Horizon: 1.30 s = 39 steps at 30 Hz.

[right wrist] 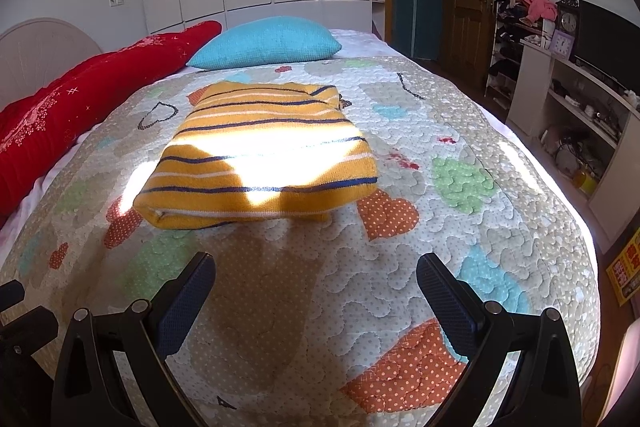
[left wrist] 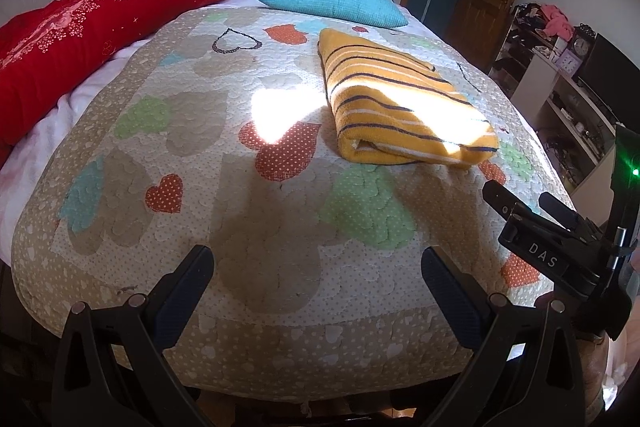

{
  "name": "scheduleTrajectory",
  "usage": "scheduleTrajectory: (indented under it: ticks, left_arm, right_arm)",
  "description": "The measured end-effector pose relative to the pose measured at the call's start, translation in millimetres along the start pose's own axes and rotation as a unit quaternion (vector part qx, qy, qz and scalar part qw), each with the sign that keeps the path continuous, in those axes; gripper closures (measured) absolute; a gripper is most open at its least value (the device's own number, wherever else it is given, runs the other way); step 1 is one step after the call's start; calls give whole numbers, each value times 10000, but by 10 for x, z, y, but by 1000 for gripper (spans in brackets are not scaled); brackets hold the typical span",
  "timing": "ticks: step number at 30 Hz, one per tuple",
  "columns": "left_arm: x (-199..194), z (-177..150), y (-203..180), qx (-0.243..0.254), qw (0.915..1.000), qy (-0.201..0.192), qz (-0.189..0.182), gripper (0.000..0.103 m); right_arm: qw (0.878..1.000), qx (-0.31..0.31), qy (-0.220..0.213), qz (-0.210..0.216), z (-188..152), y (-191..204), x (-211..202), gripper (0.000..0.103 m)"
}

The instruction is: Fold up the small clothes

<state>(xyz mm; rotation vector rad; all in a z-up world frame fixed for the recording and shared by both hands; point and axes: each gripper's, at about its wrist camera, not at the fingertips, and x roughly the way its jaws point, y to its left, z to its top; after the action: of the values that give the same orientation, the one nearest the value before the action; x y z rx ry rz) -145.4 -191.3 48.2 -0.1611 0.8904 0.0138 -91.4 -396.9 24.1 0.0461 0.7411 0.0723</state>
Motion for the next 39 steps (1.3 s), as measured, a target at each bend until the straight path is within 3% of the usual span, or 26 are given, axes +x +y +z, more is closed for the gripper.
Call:
scheduleTrajectory:
  ticks: [21, 28, 39]
  left_arm:
    - [10, -5, -1, -89, 9996, -24, -265, 0]
    - [-51, 2, -11, -67, 9992, -203, -347, 0]
    - [-103, 0, -24, 37, 9989, -473, -31, 0]
  right_arm:
    - [10000, 29, 1, -22, -5, -3, 0, 1]
    - [10000, 19, -58, -54, -15, 3, -14, 1]
    - [9997, -9, -170, -177, -27, 7, -68, 1]
